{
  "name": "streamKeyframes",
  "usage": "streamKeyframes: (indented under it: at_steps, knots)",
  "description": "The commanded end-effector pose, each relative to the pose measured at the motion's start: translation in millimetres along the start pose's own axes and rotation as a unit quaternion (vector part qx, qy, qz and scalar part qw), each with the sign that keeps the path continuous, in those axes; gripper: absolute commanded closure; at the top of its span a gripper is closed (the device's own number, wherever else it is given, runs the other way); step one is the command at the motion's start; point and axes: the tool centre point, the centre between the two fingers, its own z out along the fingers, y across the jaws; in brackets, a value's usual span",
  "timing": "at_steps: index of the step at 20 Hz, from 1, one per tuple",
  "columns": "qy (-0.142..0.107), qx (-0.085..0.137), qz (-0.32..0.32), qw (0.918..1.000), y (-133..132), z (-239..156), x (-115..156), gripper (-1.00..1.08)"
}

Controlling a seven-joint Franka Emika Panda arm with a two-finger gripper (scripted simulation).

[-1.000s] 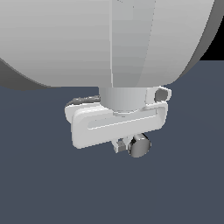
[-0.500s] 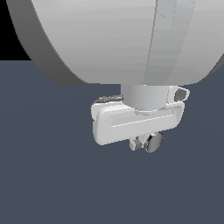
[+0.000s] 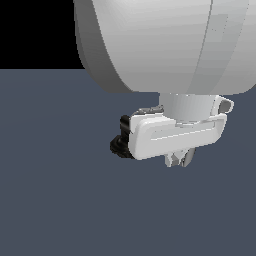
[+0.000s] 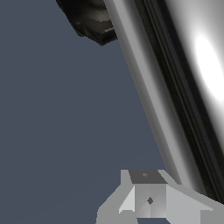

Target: Turn on the faucet by rotating a designated handle.

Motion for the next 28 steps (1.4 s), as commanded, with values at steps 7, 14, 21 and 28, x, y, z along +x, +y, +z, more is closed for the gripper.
streamKeyframes:
  at_steps: [7, 14, 21, 28]
  knots:
    - [0.008, -0.006, -0.005, 0.9999, 35, -5, 13, 1.08]
    - [0.008, -0.006, -0.005, 0.9999, 62, -5, 15, 1.08]
    - [0.003, -0.001, -0.011, 0.9999, 65, -1, 22, 1.08]
    - [0.004, -0.002, -0.010, 0.9999, 81, -3, 40, 1.08]
